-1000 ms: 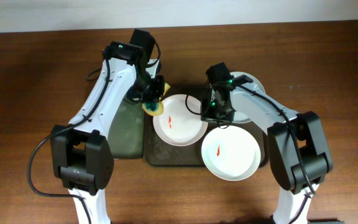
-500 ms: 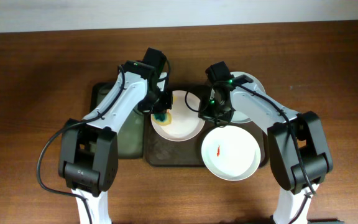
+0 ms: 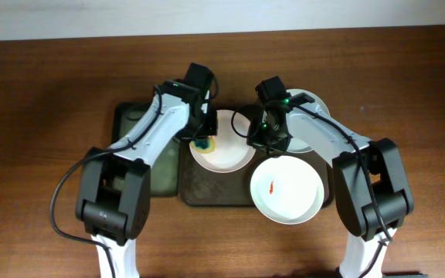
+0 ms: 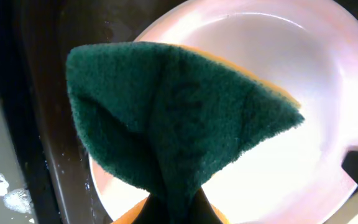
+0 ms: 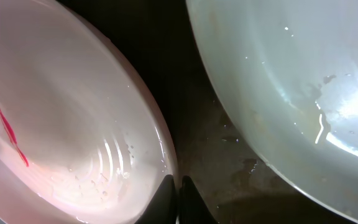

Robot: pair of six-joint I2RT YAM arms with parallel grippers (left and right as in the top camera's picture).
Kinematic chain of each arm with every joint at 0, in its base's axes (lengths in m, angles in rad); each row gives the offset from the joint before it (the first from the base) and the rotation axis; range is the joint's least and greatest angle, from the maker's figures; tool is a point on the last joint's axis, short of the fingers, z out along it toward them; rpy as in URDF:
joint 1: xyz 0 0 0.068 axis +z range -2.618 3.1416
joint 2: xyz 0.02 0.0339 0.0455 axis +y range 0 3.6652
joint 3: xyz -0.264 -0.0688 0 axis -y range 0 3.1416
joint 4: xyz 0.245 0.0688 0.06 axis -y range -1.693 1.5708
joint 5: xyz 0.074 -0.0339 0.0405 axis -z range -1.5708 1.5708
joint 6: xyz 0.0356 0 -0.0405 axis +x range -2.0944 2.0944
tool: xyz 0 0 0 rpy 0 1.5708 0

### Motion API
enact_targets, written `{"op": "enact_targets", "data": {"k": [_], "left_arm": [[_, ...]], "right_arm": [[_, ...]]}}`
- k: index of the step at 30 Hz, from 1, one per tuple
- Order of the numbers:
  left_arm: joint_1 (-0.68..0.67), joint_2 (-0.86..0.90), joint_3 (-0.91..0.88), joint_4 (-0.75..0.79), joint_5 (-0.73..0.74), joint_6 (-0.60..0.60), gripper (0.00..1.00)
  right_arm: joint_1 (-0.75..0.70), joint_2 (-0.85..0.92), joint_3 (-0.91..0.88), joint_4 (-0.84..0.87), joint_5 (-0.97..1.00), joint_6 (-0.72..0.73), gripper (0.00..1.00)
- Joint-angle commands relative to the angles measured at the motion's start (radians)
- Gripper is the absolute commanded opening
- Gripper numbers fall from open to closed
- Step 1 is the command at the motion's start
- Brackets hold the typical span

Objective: Clean dirty plates on tray and stack at the side
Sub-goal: 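Scrub the left white plate with the sponge in left gripper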

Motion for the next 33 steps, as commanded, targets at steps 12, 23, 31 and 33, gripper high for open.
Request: {"op": "enact_targets", "data": {"k": [12,23,31,33], "left_arm": [[-0.035,0.081,-0.005,0.060,-0.091,-0.024,0.00],[-0.035,0.083,-0.005,0.060,-0.092,-0.024,0.40],[-0.035,0.124,-0.005,0.068,-0.094,-0.024,0.44],[-0.034,0.138,-0.005,0.071,-0.123,-0.024,0.24]], "right_arm": [[0.008,0.019,0.014,0.003,0.024,0.012,0.04],[0.008,0.019,0.014,0.002,0.035,0.011,0.04],[0.010,0.019,0.014,0.002,0.035,0.011,0.04],[0.010,0.019,0.014,-0.002,0.035,0.010,0.04]]}}
